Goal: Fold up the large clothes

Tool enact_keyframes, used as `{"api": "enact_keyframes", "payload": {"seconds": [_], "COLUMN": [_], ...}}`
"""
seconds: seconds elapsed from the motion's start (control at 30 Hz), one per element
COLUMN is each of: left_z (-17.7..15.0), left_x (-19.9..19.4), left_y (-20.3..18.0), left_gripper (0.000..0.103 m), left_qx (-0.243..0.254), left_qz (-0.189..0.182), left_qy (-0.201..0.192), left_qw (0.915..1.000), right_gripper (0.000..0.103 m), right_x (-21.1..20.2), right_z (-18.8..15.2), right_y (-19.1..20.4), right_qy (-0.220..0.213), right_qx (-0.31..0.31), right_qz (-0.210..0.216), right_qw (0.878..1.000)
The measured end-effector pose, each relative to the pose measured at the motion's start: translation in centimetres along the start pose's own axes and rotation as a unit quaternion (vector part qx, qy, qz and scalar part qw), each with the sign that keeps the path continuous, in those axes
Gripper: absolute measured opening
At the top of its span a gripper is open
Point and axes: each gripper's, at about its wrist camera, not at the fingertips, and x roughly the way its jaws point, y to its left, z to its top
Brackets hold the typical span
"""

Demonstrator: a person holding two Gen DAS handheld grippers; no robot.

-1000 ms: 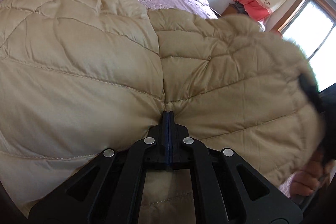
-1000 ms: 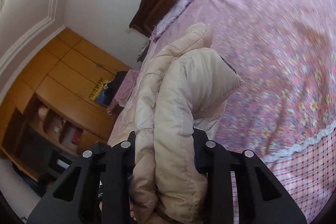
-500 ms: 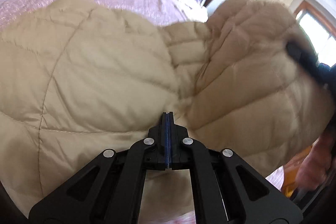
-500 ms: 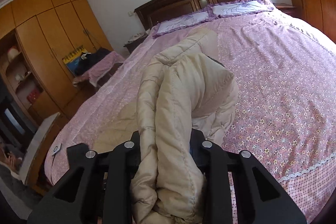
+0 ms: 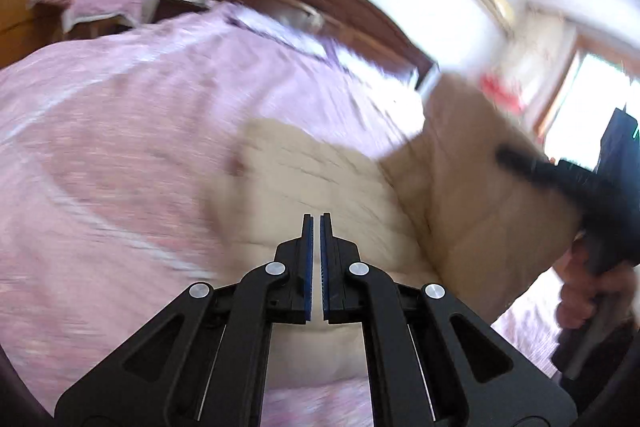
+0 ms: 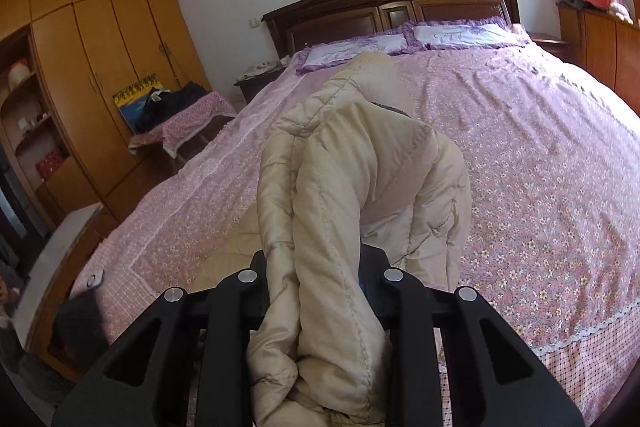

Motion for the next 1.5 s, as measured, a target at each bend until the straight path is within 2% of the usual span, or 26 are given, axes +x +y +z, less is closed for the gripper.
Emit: {"api": "enact_keyframes", "payload": {"seconds": [0.07, 0.1, 0.17, 0.2, 0.27, 0.33, 0.4, 0.43, 0.53, 0.7, 0.8, 0.9, 1.17, 1.5], "left_z": [-0.9, -1.5, -2.4, -2.9, -3.3, -3.6, -3.6, -3.3, -3.9, -4.2, -5.9, -6.3, -6.3, -6.6], "left_x": [-0.7, 0.4, 2.3, 3.4, 3.5, 3.5, 3.6, 5.2, 4.8, 3.9, 1.7, 1.2, 1.2, 1.3], "left_y": [2.5, 4.0, 5.2, 4.9, 3.5, 3.1, 3.5, 3.1, 3.2, 4.5, 4.7, 4.8, 5.4, 5.7], "left_gripper": [0.003, 0.003, 0.002, 0.002, 0.002, 0.002, 0.002, 0.002, 0.002, 0.002, 0.003, 0.003, 0.005, 0.006], "left_qx": [-0.015, -0.038, -0.084, -0.087, -0.034, -0.018, -0.031, -0.041, -0.059, -0.059, -0.071, -0.078, -0.099, -0.108], "left_qz": [0.012, 0.018, -0.013, -0.025, 0.013, 0.027, 0.024, 0.019, 0.01, 0.004, -0.002, -0.005, -0.016, -0.008], "left_qy": [0.004, 0.03, 0.074, 0.094, 0.089, 0.088, 0.094, 0.095, 0.095, 0.091, 0.086, 0.081, 0.083, 0.096], "left_qw": [0.9998, 0.9987, 0.9936, 0.9915, 0.9953, 0.9956, 0.9948, 0.9944, 0.9937, 0.9941, 0.9938, 0.9936, 0.9915, 0.9895], "right_gripper": [0.026, 0.026, 0.026, 0.026, 0.026, 0.026, 0.026, 0.026, 0.026, 0.026, 0.026, 0.026, 0.026, 0.026], "right_x": [0.0, -0.1, 0.0, 0.2, 0.8, 1.7, 2.6, 3.1, 4.3, 6.3, 7.4, 8.4, 10.5, 12.1], "right_z": [-0.2, -0.3, -0.4, -0.3, -0.4, -1.2, -2.1, -2.6, -3.7, -5.1, -6.2, -7.3, -8.5, -10.4], "right_y": [1.1, 1.8, 2.9, 3.3, 4.3, 6.2, 7.8, 8.7, 10.9, 13.1, 14.1, 15.2, 16.7, 18.0], "right_qy": [-0.011, -0.02, -0.028, -0.029, -0.033, -0.038, -0.037, -0.033, -0.02, 0.007, 0.021, 0.032, 0.055, 0.075], "right_qx": [-0.017, -0.031, -0.038, -0.034, -0.036, -0.067, -0.103, -0.119, -0.151, -0.168, -0.178, -0.191, -0.21, -0.242], "right_qz": [-0.031, -0.058, -0.082, -0.085, -0.092, -0.104, -0.119, -0.12, -0.112, -0.106, -0.104, -0.108, -0.122, -0.125], "right_qw": [0.999, 0.998, 0.996, 0.995, 0.995, 0.992, 0.987, 0.985, 0.982, 0.98, 0.978, 0.975, 0.968, 0.959]}}
